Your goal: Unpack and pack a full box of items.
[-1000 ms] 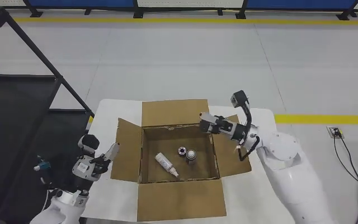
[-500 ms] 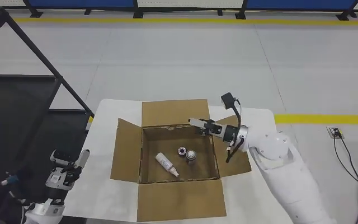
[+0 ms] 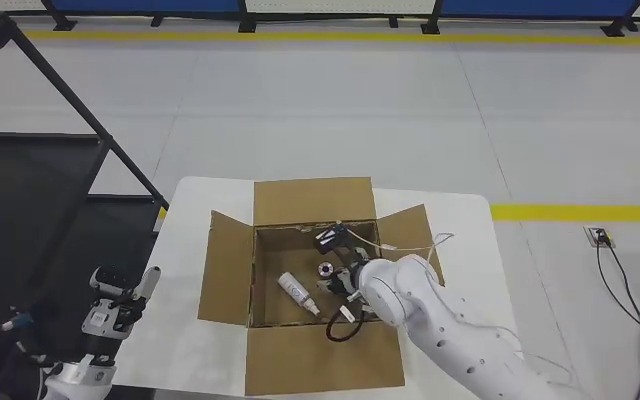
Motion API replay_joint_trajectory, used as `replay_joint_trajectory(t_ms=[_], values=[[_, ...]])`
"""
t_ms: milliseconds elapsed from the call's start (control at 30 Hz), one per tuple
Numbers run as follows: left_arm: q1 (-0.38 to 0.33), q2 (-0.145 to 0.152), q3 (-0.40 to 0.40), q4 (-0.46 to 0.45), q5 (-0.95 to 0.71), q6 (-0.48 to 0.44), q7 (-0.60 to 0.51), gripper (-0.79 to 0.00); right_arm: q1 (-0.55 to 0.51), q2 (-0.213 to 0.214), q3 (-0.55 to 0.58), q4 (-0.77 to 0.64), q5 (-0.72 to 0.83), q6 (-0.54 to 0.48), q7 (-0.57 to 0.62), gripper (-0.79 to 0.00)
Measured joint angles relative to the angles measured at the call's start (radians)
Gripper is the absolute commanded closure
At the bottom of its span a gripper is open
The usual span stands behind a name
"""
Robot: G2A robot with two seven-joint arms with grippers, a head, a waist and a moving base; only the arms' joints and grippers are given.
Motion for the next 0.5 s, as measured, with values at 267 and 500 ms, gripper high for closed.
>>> replay_joint_trajectory(t_ms=[267,500], values=[[0.0,0.0,0.0,0.0,0.0,0.0,0.0,-0.785,0.064,-0.044,-0.05,0.125,0.029,-0.022,0.069,-0.339],[0.0,0.0,0.0,0.0,0.0,0.0,0.0,-0.785,0.094,-0.076,-0.062,0.22,0.069,-0.035,0.059,0.0]])
